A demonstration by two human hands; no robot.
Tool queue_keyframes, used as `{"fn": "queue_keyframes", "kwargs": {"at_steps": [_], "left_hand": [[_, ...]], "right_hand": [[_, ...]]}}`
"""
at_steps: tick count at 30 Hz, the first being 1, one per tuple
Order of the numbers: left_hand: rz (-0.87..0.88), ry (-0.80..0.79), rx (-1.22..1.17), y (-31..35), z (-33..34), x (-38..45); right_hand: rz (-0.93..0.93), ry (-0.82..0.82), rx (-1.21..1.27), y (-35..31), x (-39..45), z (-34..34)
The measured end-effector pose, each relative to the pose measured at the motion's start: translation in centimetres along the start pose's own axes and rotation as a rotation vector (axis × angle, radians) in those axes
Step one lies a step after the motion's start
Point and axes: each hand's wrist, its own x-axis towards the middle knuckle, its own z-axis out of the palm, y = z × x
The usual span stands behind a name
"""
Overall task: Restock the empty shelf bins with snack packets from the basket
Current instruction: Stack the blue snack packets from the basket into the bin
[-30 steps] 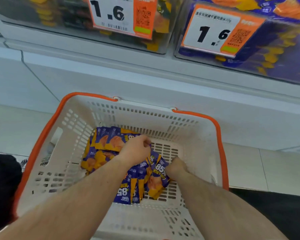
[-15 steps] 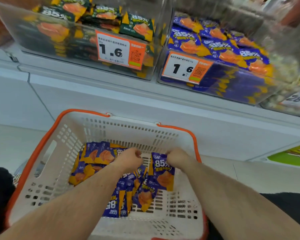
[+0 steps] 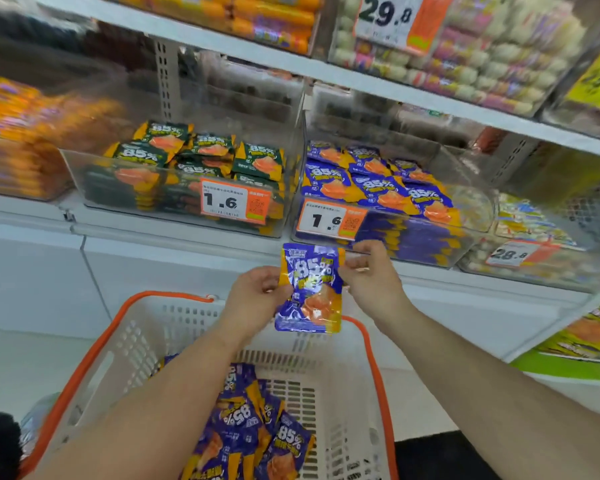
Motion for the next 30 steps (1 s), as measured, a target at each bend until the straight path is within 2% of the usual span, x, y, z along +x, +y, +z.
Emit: {"fn": "queue_keyframes", "kwargs": {"at_steps": [6,11,13,16,18,21,23,26,30], "left_hand": [[0.162,0.007,-0.126,5.6,1.7,0.7],[0.238,0.038,-0.104,9.3,2.5,2.2],[0.325,0.131,0.065,10.5,2.2,3.6],[0.508,0.327,0.44,12.4,1.5,5.9],[0.562,0.347,0.612,13.3,1.4,7.6],[0.563,0.295,0.895,13.2,1.6,10.2],[0.589,0.348,1.072,12.3,1.7,11.2],[0.671,0.462,1.242,11.0,2.1,11.1],[0.683,0.499,1.311,10.5,2.1,11.4]], "right_hand": [[-0.141,0.098,0.105,-2.0,-2.2,-0.8],[-0.108,0.119,0.284,-5.1,-1.3,-1.3],[-0.061,0.141,0.361,-6.6,0.0,-2.2],[0.004,0.213,0.408,-8.6,3.2,-4.0],[-0.003,0.231,0.416,-9.7,5.7,-4.8],[0.008,0.204,0.341,-11.1,9.7,-5.0],[0.023,0.182,0.252,-11.9,12.3,-4.7],[0.03,0.06,0.121,-13.0,15.4,-3.3],[0.085,0.063,-0.037,-13.4,18.6,-0.6]]}}
